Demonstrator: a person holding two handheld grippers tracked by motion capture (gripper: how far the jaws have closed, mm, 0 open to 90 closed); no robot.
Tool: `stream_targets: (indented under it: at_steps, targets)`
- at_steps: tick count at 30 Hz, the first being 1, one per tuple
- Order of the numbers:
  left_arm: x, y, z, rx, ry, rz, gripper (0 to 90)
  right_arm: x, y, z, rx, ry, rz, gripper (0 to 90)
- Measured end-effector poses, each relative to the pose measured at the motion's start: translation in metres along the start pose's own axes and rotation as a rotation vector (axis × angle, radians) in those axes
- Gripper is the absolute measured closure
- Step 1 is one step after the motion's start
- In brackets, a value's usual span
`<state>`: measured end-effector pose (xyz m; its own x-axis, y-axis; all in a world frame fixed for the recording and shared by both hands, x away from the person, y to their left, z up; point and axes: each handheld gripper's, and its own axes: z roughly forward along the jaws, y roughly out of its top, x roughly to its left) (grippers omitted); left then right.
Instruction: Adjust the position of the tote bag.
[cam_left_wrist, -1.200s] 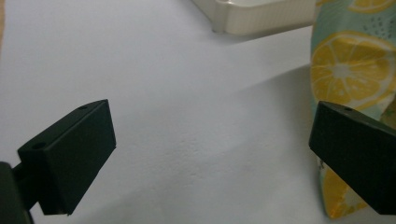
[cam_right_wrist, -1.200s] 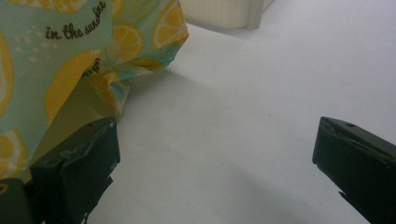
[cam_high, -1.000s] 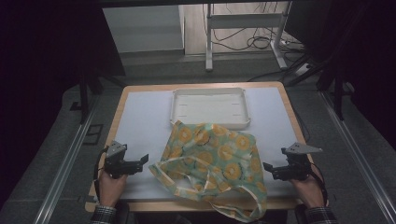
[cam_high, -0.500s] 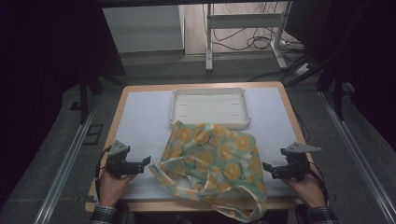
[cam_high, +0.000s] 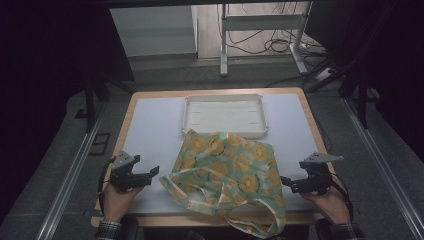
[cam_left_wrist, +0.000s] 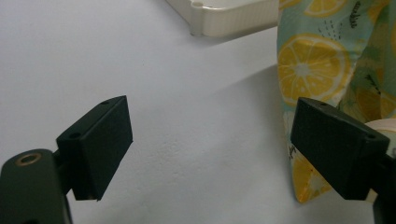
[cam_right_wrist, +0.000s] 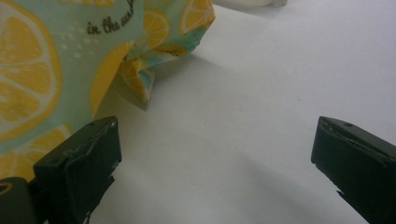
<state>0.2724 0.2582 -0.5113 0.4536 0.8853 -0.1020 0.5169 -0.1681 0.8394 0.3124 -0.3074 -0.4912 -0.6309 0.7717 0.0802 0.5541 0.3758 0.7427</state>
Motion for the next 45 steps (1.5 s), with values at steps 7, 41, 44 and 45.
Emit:
stream_targets:
  at_steps: [7,41,44,45]
  targets:
    - [0.001,-0.001,-0.01,-0.019,-0.029,-0.005,15.5,0.001,0.002,-0.01,-0.023,0.001,0.004,3.5]
    - [-0.029,-0.002,-0.038,-0.097,-0.245,0.0,24.6,0.059,0.014,-0.044,-0.081,0.181,-0.094,32.8]
    - [-0.033,0.0,-0.038,-0.101,-0.253,0.01,24.6,0.067,0.014,-0.044,-0.081,0.201,-0.108,35.3]
    - [-0.037,0.002,-0.036,-0.099,-0.257,0.025,24.6,0.07,0.015,-0.044,-0.082,0.207,-0.115,35.8]
